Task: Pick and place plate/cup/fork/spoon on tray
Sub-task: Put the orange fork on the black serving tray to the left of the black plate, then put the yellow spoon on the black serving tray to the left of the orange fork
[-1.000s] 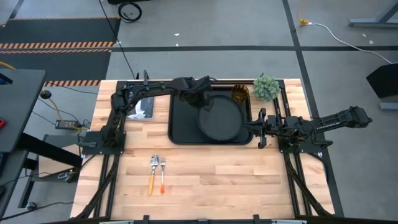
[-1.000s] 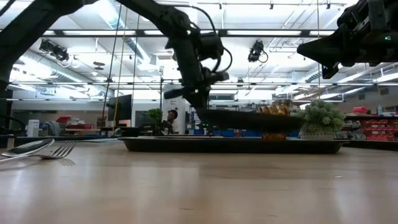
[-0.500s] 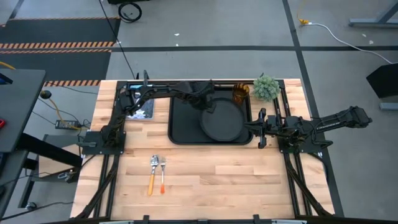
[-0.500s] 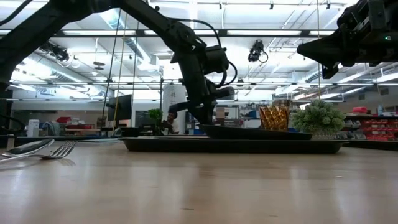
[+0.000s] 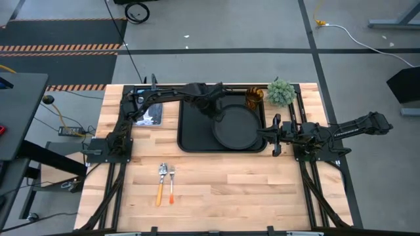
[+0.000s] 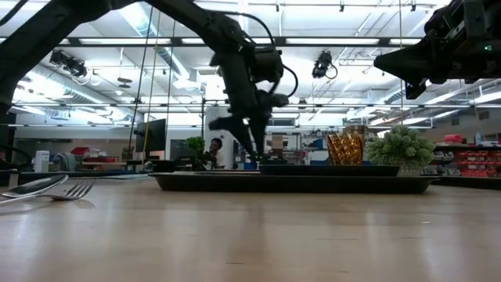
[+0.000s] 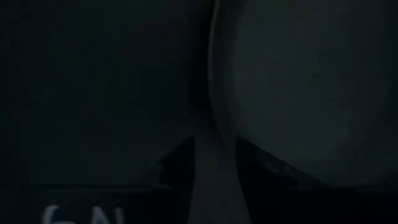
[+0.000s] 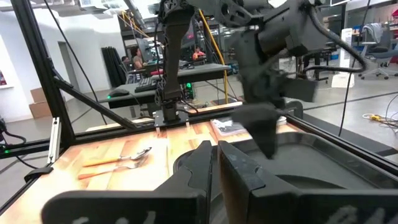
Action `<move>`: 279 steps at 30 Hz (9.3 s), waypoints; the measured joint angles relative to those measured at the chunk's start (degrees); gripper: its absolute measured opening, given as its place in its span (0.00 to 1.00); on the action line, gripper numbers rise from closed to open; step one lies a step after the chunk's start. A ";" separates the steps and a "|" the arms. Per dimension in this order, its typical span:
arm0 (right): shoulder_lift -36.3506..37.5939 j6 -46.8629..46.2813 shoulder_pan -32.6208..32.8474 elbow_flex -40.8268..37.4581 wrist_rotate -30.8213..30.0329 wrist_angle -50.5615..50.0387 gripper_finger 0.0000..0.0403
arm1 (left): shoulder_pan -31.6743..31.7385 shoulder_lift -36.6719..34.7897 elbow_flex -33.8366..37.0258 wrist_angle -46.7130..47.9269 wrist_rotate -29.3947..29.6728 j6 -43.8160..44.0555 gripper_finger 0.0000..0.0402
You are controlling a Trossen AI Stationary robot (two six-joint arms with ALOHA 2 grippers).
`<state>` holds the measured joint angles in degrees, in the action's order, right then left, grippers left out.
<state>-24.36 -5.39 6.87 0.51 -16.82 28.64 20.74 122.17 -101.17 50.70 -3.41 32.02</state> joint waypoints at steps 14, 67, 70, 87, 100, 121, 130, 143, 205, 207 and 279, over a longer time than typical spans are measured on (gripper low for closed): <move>0.02 -0.01 -0.01 0.02 -0.01 0.01 0.08 | -17.69 -2.16 2.16 33.53 8.92 -15.28 0.24; 0.00 -0.02 -0.01 0.00 0.00 0.04 0.08 | -51.91 -22.93 37.31 -1.28 11.11 72.93 0.37; 0.00 0.00 0.01 0.00 -0.02 0.00 0.08 | -52.16 -20.87 37.31 -2.30 10.40 73.53 0.37; 0.00 0.00 0.00 0.01 -0.02 0.03 0.08 | -52.25 -16.34 37.40 -3.58 10.90 73.43 0.37; 0.00 0.00 0.01 0.00 -0.02 0.02 0.08 | -52.46 -16.34 37.42 -3.95 10.72 73.27 0.17; 0.00 -0.01 0.01 0.00 -0.01 -0.01 0.08 | -41.77 -19.10 29.02 -1.66 26.19 52.38 0.05; 0.01 -0.01 0.00 0.00 -0.02 0.02 0.08 | -26.63 -19.08 24.20 -9.30 28.21 32.45 0.06; 0.01 -0.01 0.01 0.00 -0.02 0.00 0.08 | -9.23 -12.64 24.20 -14.21 18.28 37.35 0.05; 0.00 0.00 0.01 0.00 -0.02 0.00 0.08 | -0.88 -13.16 24.22 -10.03 -4.36 19.54 0.21; 0.01 0.00 -0.01 0.02 0.00 0.01 0.08 | -2.18 -15.37 24.22 -7.74 -4.23 16.54 0.20; 0.02 -0.01 0.00 0.01 -0.02 0.00 0.08 | -56.36 -42.33 61.07 -19.24 12.21 75.44 0.56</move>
<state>-24.34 -5.40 6.86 0.52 -16.84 28.64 -35.62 79.83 -40.10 31.46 8.81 107.46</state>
